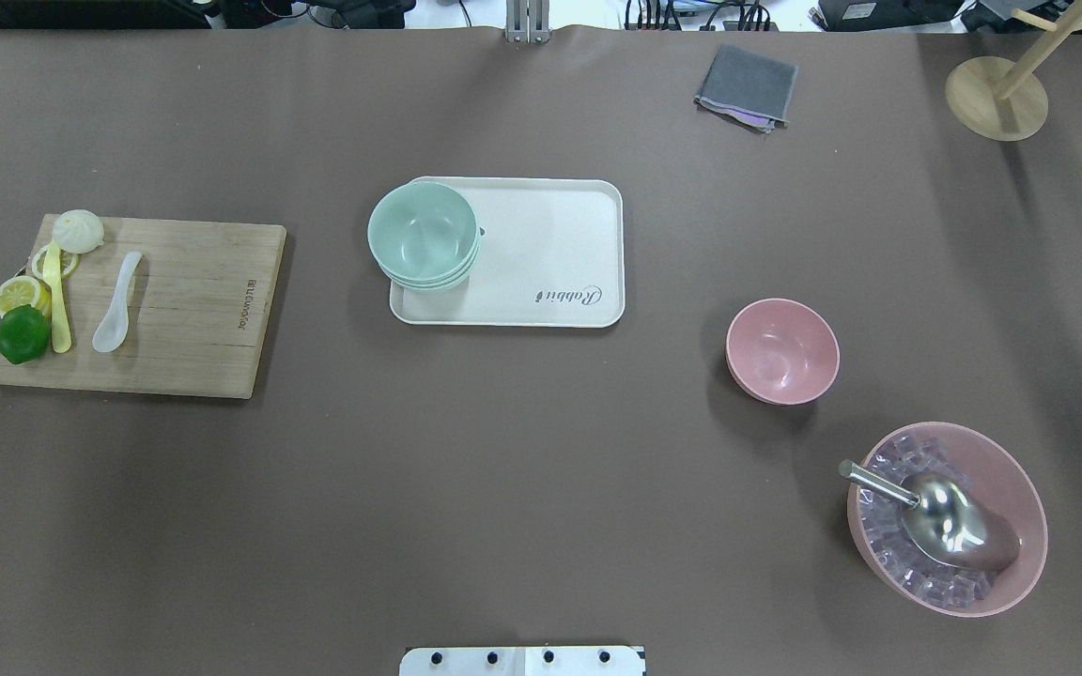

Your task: Stack pink bowl on green and place spoon

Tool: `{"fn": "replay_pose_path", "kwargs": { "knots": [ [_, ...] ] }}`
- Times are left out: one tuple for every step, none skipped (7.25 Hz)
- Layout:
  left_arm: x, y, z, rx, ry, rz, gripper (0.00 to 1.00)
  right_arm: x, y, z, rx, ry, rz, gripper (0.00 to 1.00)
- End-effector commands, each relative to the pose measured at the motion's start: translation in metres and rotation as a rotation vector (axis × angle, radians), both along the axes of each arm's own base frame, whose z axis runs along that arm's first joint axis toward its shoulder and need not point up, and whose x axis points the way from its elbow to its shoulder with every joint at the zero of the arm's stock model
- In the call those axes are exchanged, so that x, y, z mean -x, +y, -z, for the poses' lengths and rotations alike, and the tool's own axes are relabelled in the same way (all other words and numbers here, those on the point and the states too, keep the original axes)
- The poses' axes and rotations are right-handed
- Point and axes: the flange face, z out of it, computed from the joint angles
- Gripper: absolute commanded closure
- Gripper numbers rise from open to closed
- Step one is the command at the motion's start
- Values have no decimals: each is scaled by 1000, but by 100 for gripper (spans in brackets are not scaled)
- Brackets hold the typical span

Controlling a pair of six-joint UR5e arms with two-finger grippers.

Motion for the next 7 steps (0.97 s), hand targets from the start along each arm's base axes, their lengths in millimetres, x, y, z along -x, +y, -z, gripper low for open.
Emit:
{"fn": "replay_pose_path", "kwargs": {
  "knots": [
    [0,11,-4,12,0,1,2,0,0,-1,1,0,0,0],
    [0,11,-5,12,0,1,2,0,-1,0,0,0,0,0],
    [0,11,-7,16,-1,-1,2,0,-1,0,0,0,0,0],
    [0,11,-12,26,0,-1,2,0,-1,0,-2,0,0,0],
    [-1,11,-12,27,1,-2,2,0,-1,0,0,0,0,0],
    [-1,10,-12,27,1,-2,2,0,-1,1,-2,-2,0,0],
    [-1,10,-12,26,1,-1,2,0,-1,0,0,-1,0,0]
  ]
}}
